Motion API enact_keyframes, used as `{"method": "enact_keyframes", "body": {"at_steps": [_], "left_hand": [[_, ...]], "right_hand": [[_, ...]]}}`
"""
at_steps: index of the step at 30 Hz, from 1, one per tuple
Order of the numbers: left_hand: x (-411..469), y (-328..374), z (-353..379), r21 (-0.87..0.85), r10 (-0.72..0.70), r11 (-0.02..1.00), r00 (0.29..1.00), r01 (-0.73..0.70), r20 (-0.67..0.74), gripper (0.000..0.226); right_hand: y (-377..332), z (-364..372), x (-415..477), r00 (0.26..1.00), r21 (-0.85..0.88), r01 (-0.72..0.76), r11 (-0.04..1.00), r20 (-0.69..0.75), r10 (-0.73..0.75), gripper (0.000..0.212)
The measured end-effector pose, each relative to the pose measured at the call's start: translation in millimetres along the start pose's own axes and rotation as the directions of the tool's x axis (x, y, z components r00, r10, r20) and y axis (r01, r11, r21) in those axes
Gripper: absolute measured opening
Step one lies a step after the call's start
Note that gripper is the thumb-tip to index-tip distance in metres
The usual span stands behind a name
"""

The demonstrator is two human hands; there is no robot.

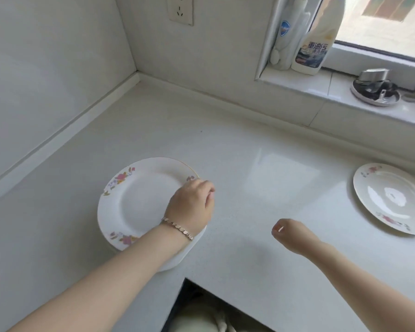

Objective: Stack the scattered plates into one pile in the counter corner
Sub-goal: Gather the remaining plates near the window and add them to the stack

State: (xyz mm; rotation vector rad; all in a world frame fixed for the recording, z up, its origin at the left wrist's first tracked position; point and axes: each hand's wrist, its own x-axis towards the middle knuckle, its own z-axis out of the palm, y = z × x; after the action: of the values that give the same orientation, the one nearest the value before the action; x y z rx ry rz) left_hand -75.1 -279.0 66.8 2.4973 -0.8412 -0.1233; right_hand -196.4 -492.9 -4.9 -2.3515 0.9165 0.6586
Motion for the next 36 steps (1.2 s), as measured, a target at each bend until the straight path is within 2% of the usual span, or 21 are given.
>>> {"method": "enact_keyframes", "body": {"at_steps": [3,6,8,12,15,18,21,24,26,30,33,36], "left_hand": [[27.7,49.7,34.4,0.059,-0.068,0.997,0.955,0.053,0.287,0.026],[49.0,90.8,73.2,0.05,-0.118,0.993,0.886,0.107,0.449,0.023],[60.4,113.9,99.4,0.061,-0.153,0.988,0.853,0.142,0.499,0.021],[77.2,153.3,142.8,0.188,-0.208,0.974,0.811,0.123,0.547,0.021],[86.9,174.7,166.3,0.275,-0.253,0.955,0.795,0.113,0.551,0.018],[94.6,191.0,183.8,0.319,-0.289,0.939,0.791,0.126,0.539,0.016],[101.1,200.9,196.1,0.344,-0.315,0.928,0.793,0.142,0.522,0.022],[104.0,201.7,203.2,0.371,-0.353,0.913,0.787,0.171,0.506,0.028],[103.5,198.6,205.4,0.384,-0.375,0.904,0.78,0.187,0.502,0.029],[97.1,189.6,202.6,0.39,-0.39,0.897,0.784,0.206,0.483,0.024],[89.0,182.1,196.5,0.38,-0.401,0.896,0.787,0.23,0.47,0.025],[78.5,172.3,183.1,0.353,-0.401,0.901,0.797,0.253,0.452,0.018]], "right_hand": [[36.0,-17.2,-6.0,0.999,0.067,-0.024,0.997,-0.028,0.026,0.01],[81.6,-36.9,-10.7,0.998,0.172,-0.048,0.984,-0.017,0.052,0.011],[113.7,-51.3,-11.1,0.997,0.241,-0.062,0.969,-0.022,0.069,0.015],[182.0,-79.1,-2.2,0.991,0.337,-0.111,0.935,-0.034,0.13,0.01],[230.5,-98.2,12.9,0.954,0.45,-0.164,0.878,-0.153,0.256,0.018],[273.7,-115.0,43.2,0.866,0.644,-0.27,0.716,-0.162,0.472,0.037],[307.2,-127.0,81.1,0.771,0.834,-0.36,0.419,0.013,0.636,0.059],[315.2,-131.8,98.9,0.751,0.957,-0.289,0.037,0.202,0.629,0.043],[314.3,-131.2,98.1,0.755,0.967,-0.221,-0.128,0.253,0.606,0.043],[314.7,-127.7,82.0,0.82,0.977,-0.088,-0.197,0.183,0.543,0.044],[308.7,-133.9,66.4,0.841,0.987,-0.011,-0.16,0.096,0.533,0.044],[298.9,-134.1,51.0,0.892,0.995,-0.013,-0.103,0.058,0.449,0.041]]}}
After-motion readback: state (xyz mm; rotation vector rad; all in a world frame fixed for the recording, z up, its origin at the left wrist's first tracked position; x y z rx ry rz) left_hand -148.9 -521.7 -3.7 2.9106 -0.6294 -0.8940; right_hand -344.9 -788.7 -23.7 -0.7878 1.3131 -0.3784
